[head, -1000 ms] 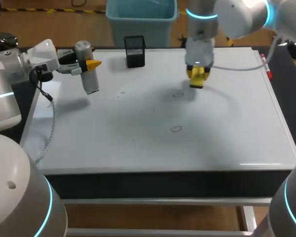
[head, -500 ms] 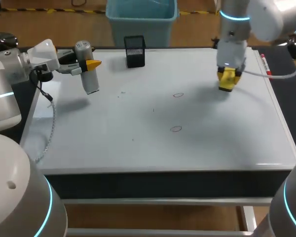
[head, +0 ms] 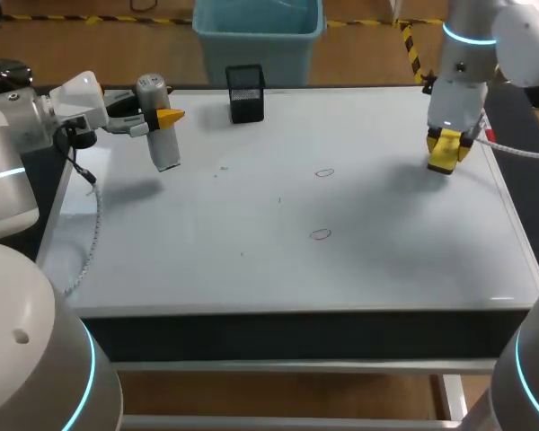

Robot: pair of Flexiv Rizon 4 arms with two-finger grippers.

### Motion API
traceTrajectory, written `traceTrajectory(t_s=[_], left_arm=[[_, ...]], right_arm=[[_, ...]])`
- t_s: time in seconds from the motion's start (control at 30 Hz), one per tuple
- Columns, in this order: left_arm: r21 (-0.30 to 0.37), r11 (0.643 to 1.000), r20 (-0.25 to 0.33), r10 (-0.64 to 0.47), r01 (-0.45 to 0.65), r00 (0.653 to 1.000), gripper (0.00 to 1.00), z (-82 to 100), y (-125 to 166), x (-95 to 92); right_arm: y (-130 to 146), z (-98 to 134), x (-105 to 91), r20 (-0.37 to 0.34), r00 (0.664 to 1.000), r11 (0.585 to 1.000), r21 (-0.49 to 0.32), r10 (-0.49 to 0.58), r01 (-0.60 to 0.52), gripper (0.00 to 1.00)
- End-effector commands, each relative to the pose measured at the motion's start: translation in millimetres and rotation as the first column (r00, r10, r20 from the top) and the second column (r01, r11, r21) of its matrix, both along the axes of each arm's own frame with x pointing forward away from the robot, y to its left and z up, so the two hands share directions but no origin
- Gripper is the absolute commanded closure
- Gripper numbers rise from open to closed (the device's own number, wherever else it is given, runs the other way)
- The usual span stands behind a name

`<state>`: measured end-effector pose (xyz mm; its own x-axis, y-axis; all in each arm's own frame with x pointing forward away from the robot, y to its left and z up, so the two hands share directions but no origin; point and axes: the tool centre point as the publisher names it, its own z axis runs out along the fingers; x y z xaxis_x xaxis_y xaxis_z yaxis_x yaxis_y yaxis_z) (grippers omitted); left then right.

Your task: Pick up the inspection probe, press it on each red-marked spot on the whiteboard one by one, put down the probe, pick up the eraser, and wipe off all the red marks.

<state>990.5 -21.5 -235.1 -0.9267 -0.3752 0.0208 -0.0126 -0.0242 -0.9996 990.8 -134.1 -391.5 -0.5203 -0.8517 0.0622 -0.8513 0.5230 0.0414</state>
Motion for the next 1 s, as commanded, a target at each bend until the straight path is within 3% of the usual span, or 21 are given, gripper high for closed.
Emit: traceTrajectory(t_s=[0.03, 0.53, 0.77, 1.0], left_arm=[[0.000, 1.000, 0.001, 0.001, -0.001, 1.000, 1.00, 0.9, -0.1, -0.3], [0.000, 1.000, 0.001, 0.001, -0.001, 1.000, 1.00, 0.9, -0.1, -0.3], [0.002, 0.991, 0.059, -0.133, 0.134, 0.989, 1.00, 17.0, -50.4, -0.9], [0.015, 0.961, 0.101, -0.275, 0.275, 0.956, 1.00, 28.8, -106.5, 6.8]], right_arm=[[-2.3, 5.1, -6.9, 0.015, 1.000, 1.000, 0.000, 0.004, -0.004, 1.00], [-2.3, 5.1, -6.9, 0.015, 1.000, 1.000, 0.000, 0.004, -0.004, 1.00], [-2.3, 5.1, -6.9, 0.015, 1.000, 1.000, 0.000, 0.004, -0.004, 1.00], [-2.3, 5.1, -6.9, 0.015, 1.000, 1.000, 0.000, 0.004, -0.004, 1.00]])
